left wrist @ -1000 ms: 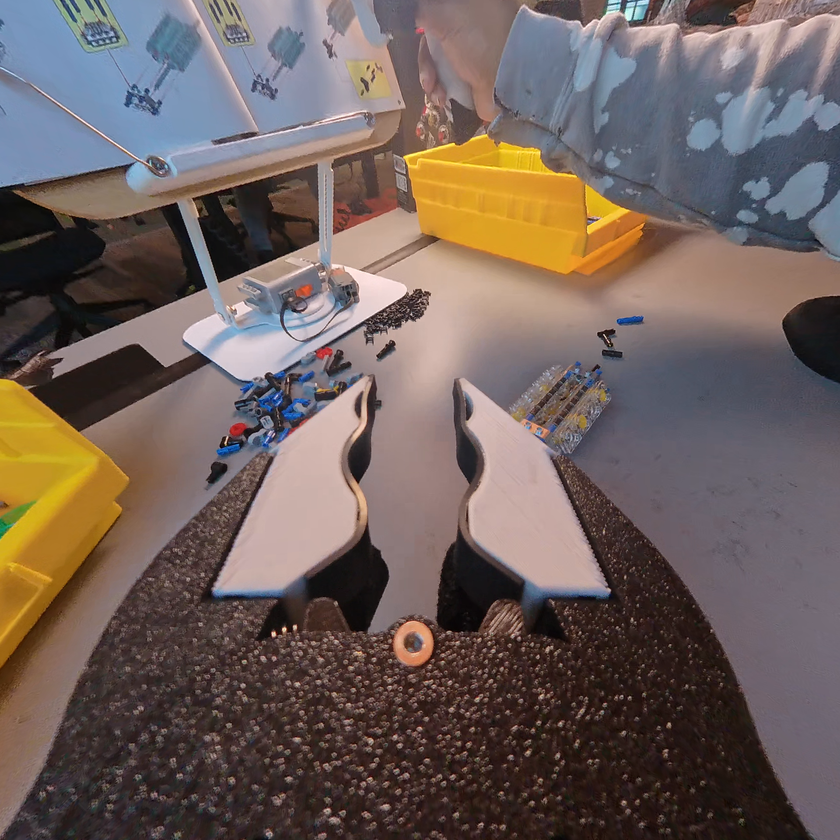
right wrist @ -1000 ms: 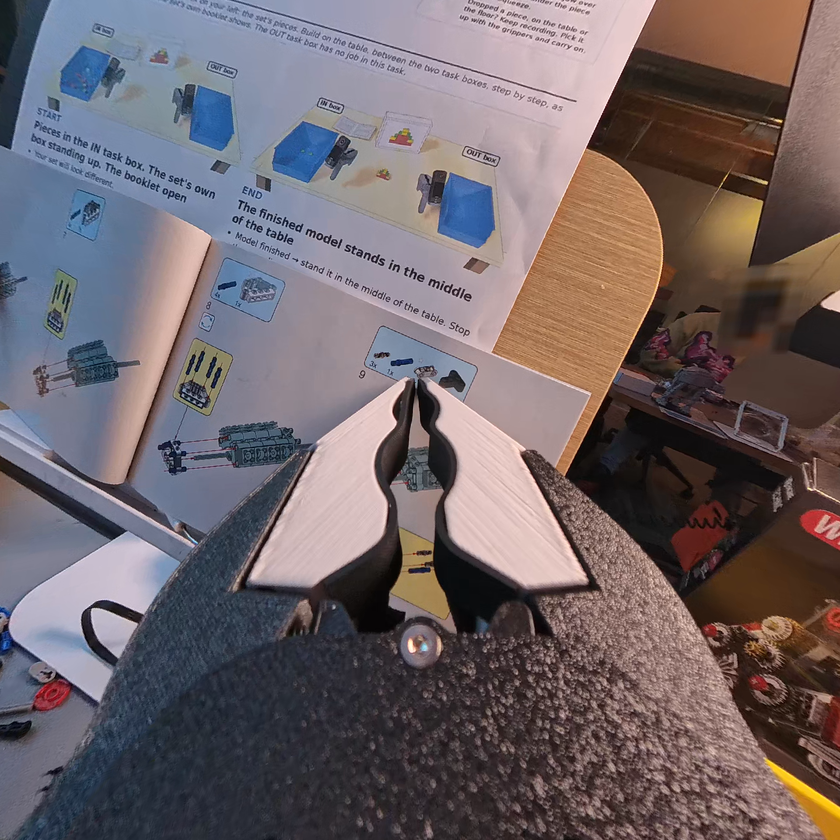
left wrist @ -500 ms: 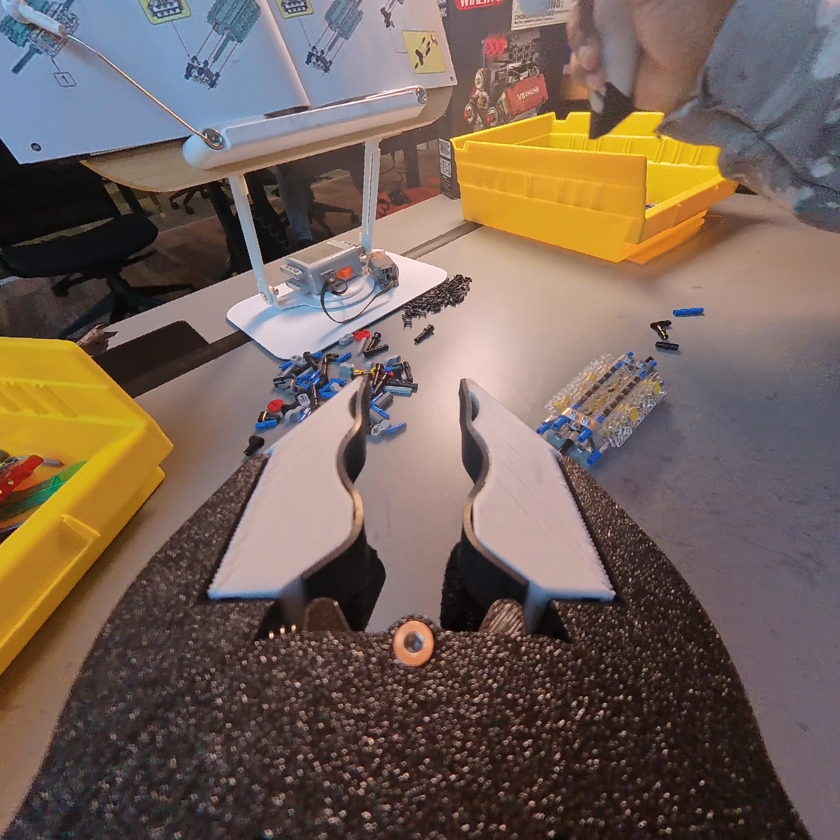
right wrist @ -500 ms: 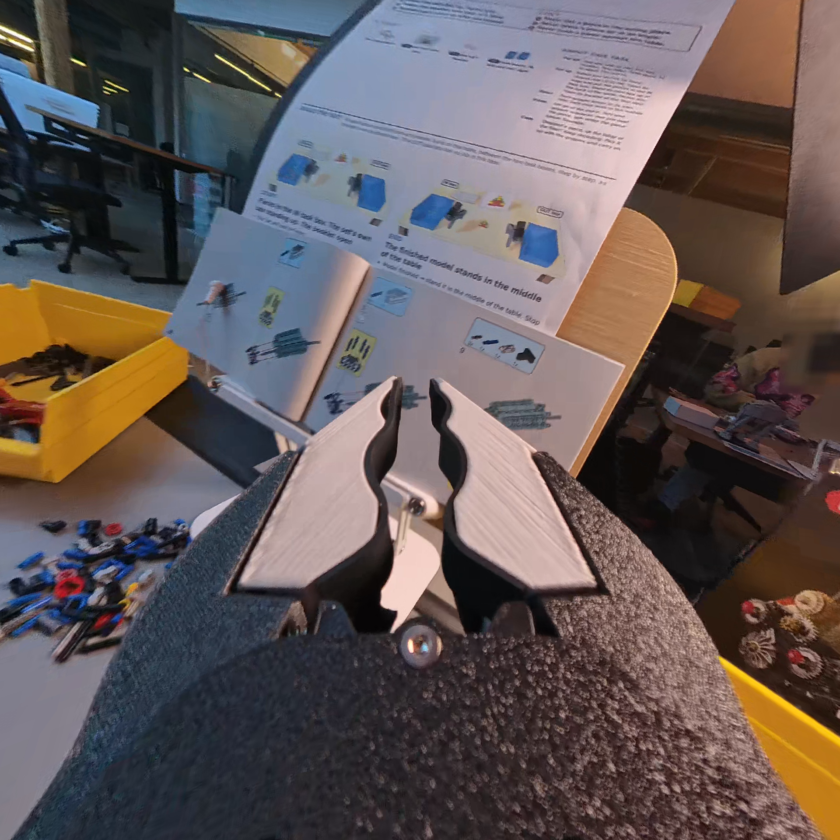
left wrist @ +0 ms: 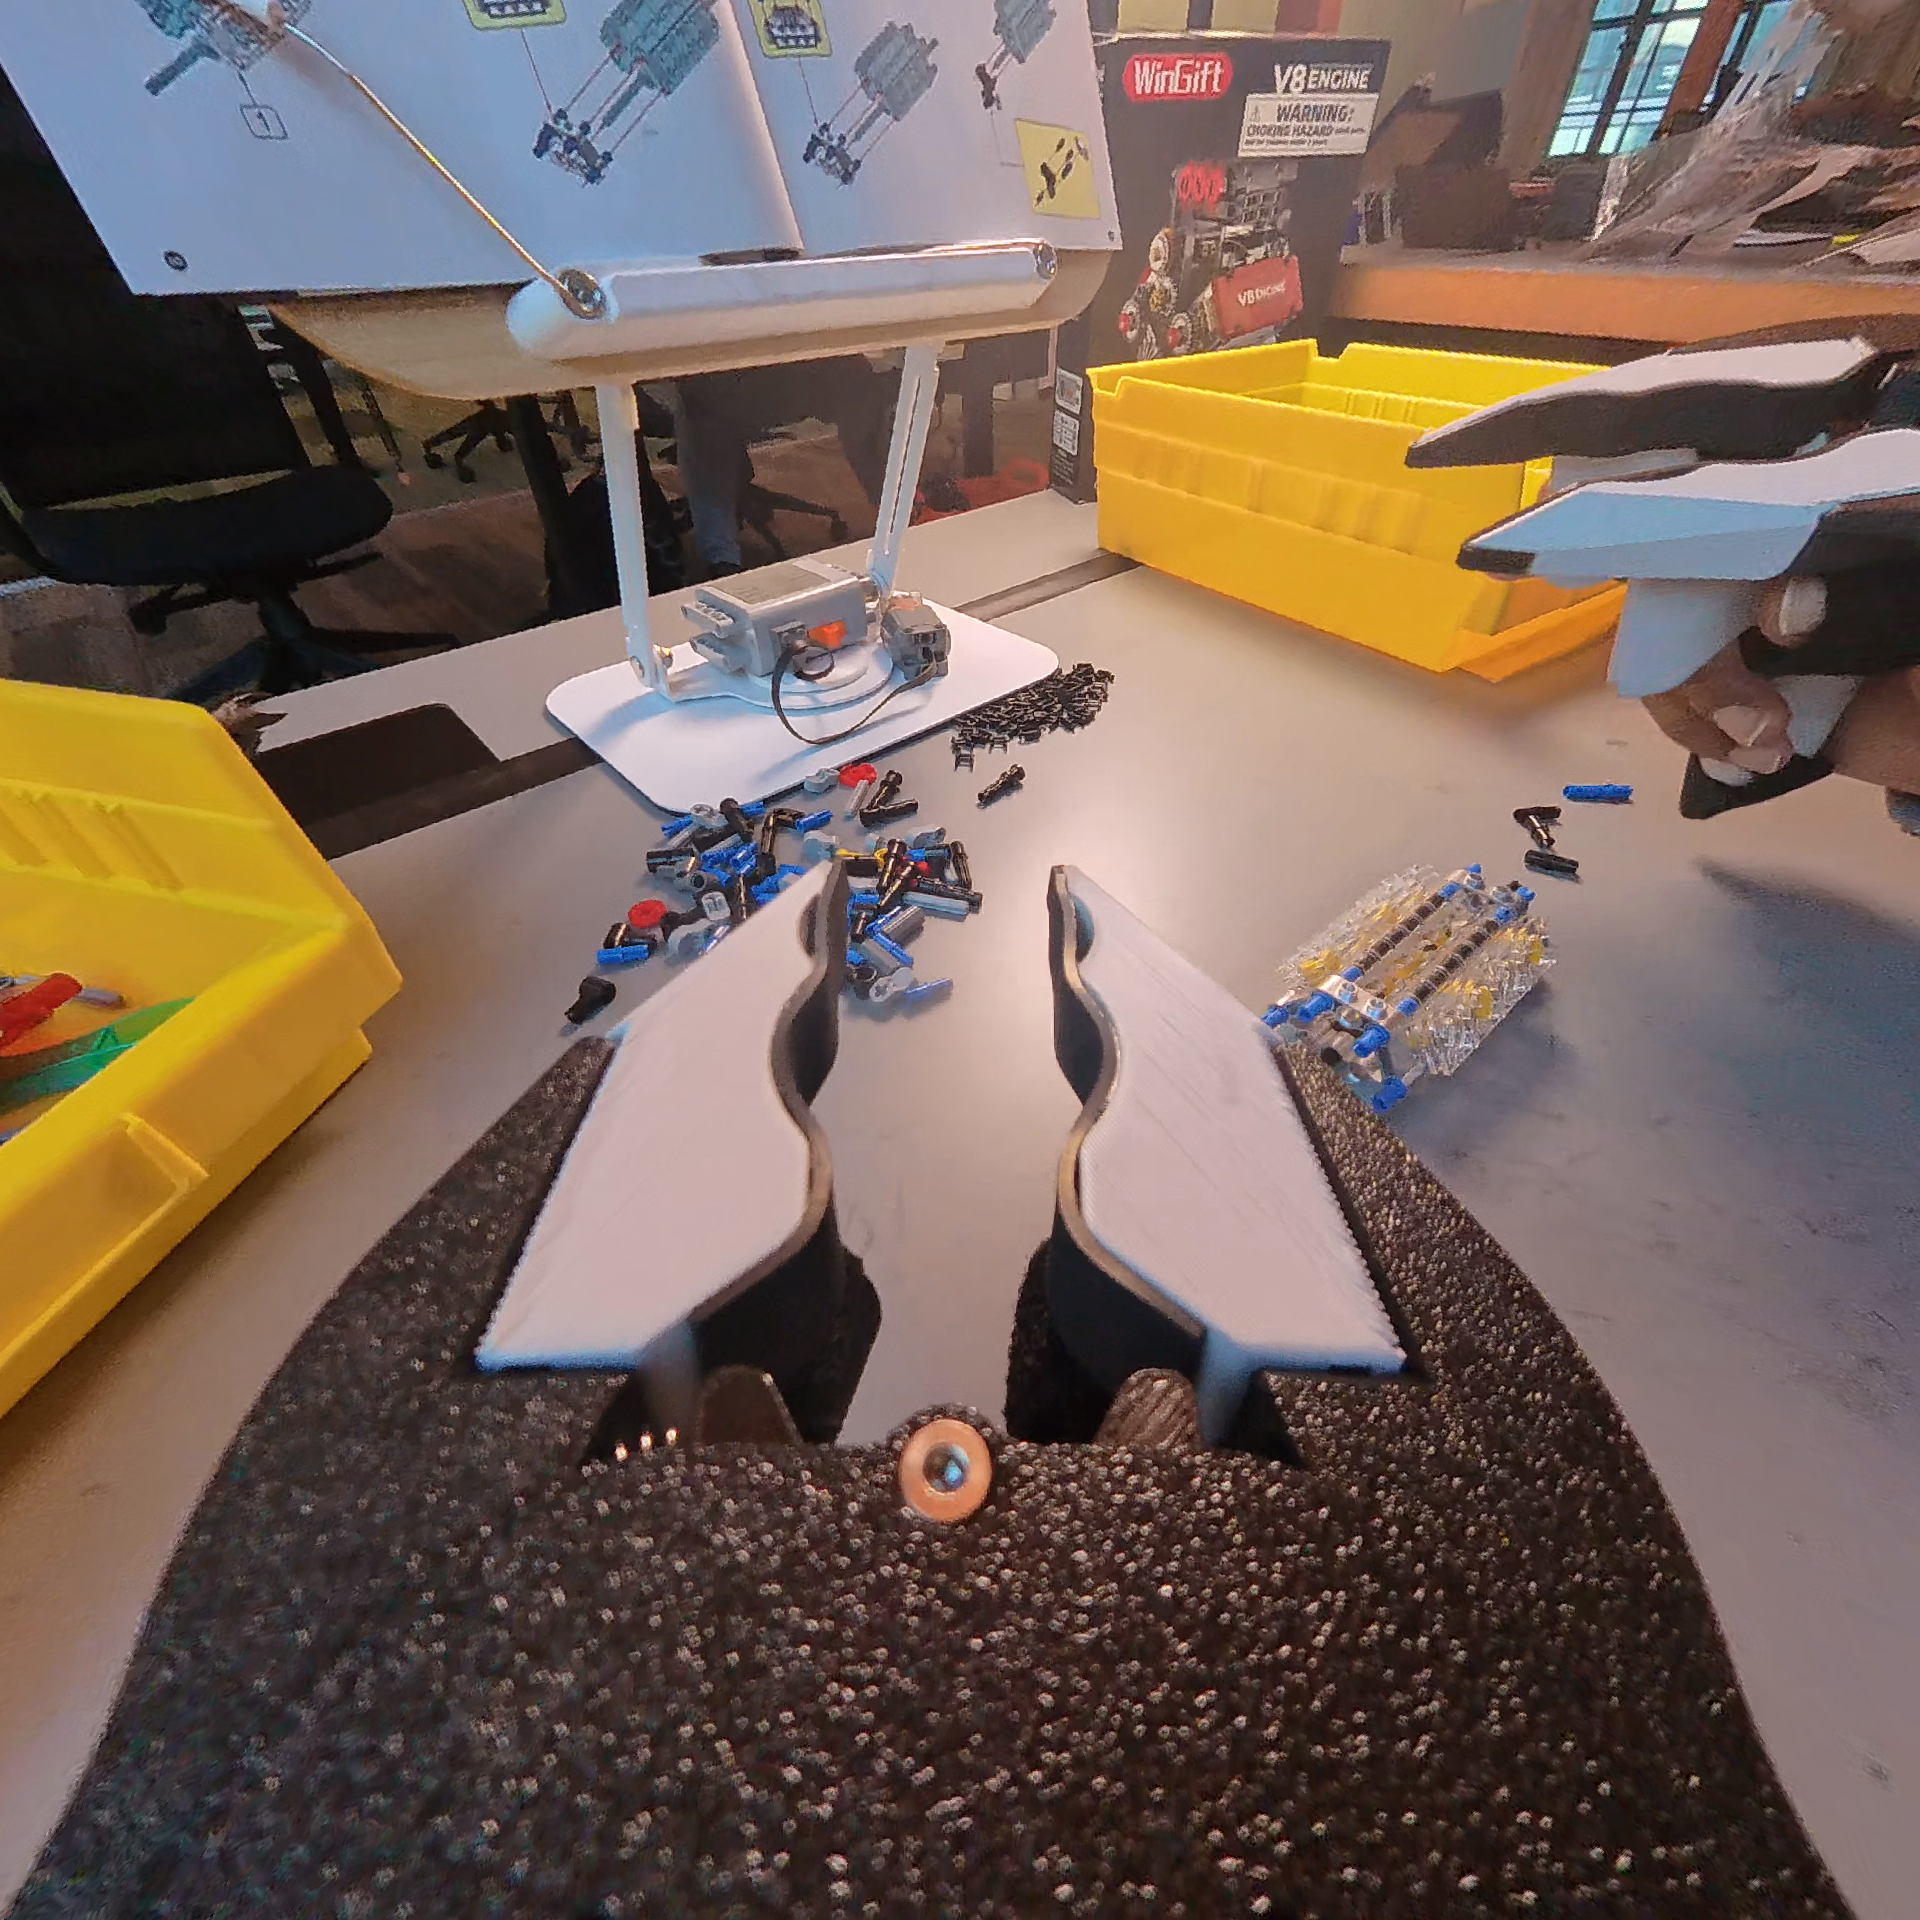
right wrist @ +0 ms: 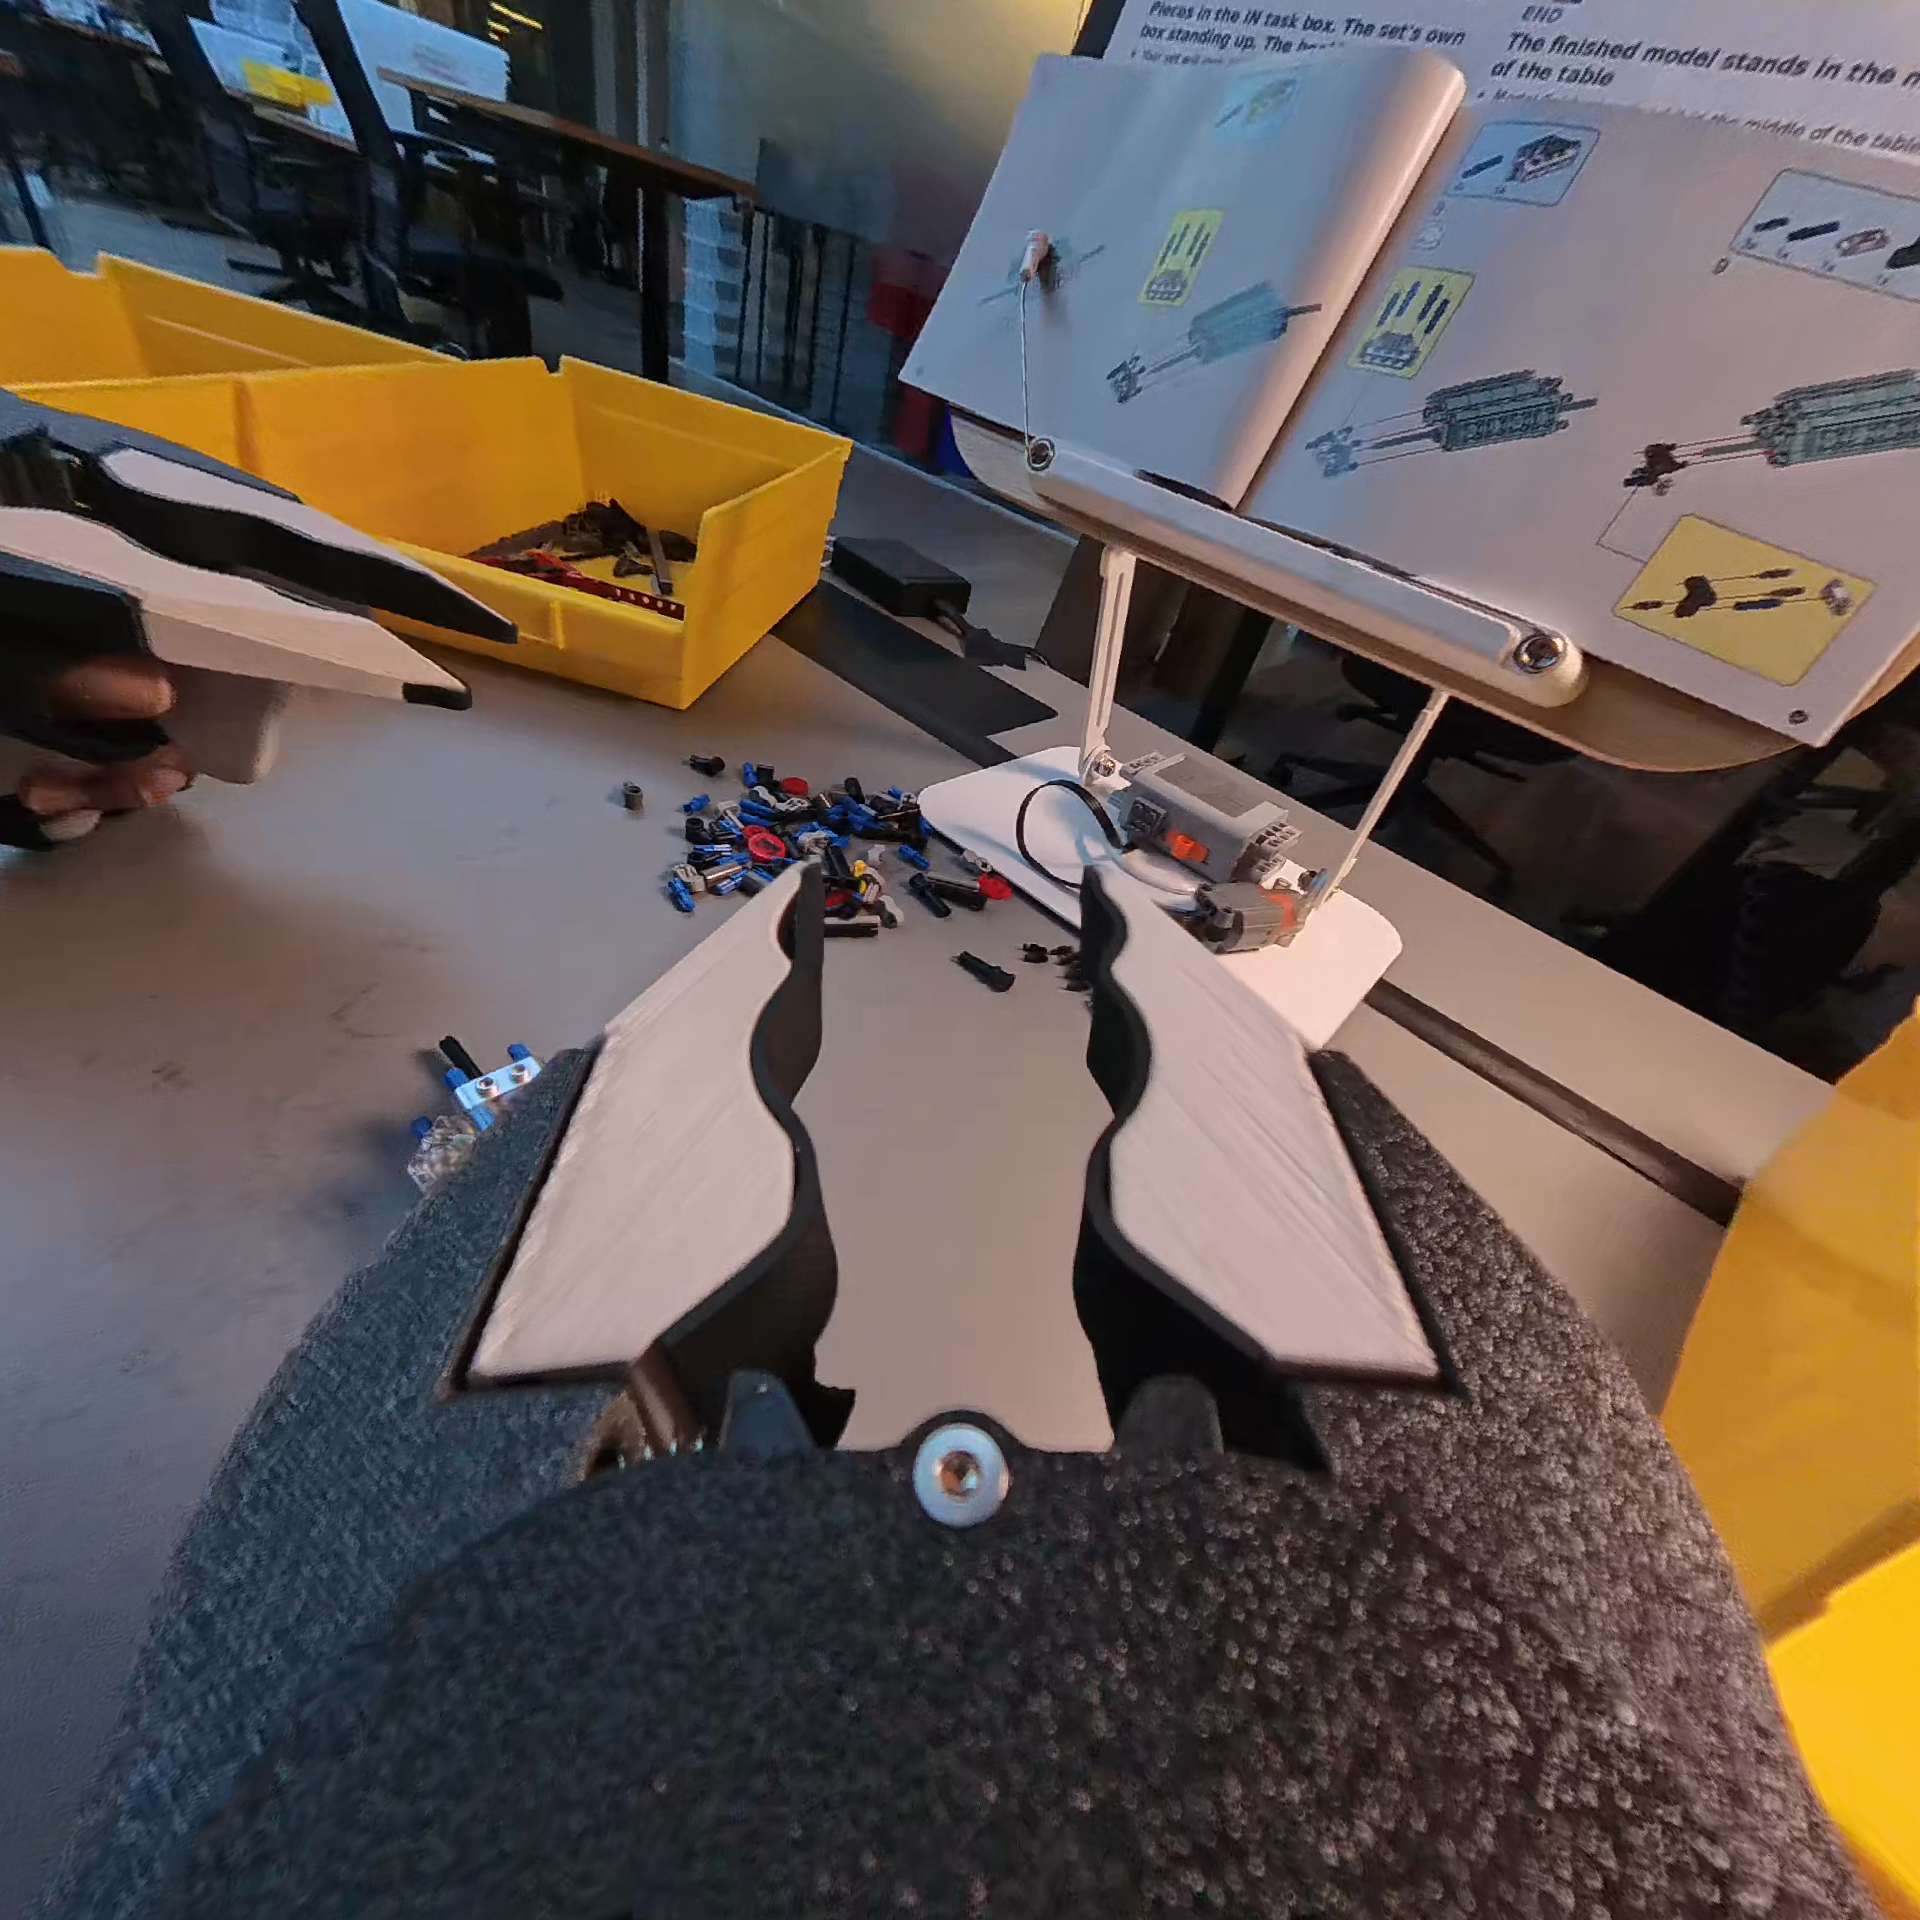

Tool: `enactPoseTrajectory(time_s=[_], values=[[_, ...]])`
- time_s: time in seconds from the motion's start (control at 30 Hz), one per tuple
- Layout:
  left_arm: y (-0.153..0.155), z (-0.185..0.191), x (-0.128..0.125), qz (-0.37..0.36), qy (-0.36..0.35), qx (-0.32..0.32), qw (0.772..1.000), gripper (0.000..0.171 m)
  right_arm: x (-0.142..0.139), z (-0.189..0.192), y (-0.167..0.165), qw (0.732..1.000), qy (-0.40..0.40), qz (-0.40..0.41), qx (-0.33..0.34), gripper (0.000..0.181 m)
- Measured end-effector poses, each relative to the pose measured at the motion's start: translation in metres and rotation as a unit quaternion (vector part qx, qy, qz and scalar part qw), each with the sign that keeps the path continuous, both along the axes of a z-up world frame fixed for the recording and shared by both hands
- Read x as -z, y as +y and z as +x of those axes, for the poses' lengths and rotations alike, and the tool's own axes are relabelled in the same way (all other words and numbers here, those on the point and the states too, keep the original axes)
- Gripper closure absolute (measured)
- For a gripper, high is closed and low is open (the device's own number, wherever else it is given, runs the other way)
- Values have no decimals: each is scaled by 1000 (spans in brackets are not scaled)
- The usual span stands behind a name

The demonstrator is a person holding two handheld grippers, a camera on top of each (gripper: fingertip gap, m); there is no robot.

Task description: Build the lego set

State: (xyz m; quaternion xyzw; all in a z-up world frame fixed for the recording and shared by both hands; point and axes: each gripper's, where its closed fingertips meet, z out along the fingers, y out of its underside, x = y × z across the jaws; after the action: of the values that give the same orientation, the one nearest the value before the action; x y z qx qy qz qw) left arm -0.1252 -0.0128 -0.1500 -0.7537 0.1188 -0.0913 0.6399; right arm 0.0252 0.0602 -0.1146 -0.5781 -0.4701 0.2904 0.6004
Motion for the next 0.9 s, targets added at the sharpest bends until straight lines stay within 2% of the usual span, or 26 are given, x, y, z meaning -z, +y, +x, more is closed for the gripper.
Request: enactPoseTrajectory(time_s=[0.17, 0.27, 0.37, 0.5, 0.57, 0.7, 0.8, 0.9], values=[[-2, -9, -12, 18, 34, -28, 999, 133, 14, -6, -11, 997, 17, -68, -24, 122], [-11, -27, -42, 50, 72, -70, 994, 132, 13, -4, -14, 998, 14, -48, -25, 122], [-29, -52, -78, 72, 76, -110, 988, 132, 12, -1, -13, 998, 17, -49, -23, 122], [-70, -112, -104, 32, 108, -189, 976, 135, 13, 0, -13, 997, 25, -74, -26, 122], [-96, -156, -99, -32, 127, -235, 963, 144, 14, 0, -14, 996, 25, -82, -31, 122], [-158, -239, -56, -213, 137, -293, 922, 144, 12, 0, -17, 994, 31, -95, -42, 123], [-198, -273, -23, -343, 155, -272, 886, 147, 11, 2, -18, 995, 29, -91, -43, 123], [-225, -280, 7, -442, 153, -209, 859, 150, 12, 0, -18, 995, 26, -90, -44, 124]])
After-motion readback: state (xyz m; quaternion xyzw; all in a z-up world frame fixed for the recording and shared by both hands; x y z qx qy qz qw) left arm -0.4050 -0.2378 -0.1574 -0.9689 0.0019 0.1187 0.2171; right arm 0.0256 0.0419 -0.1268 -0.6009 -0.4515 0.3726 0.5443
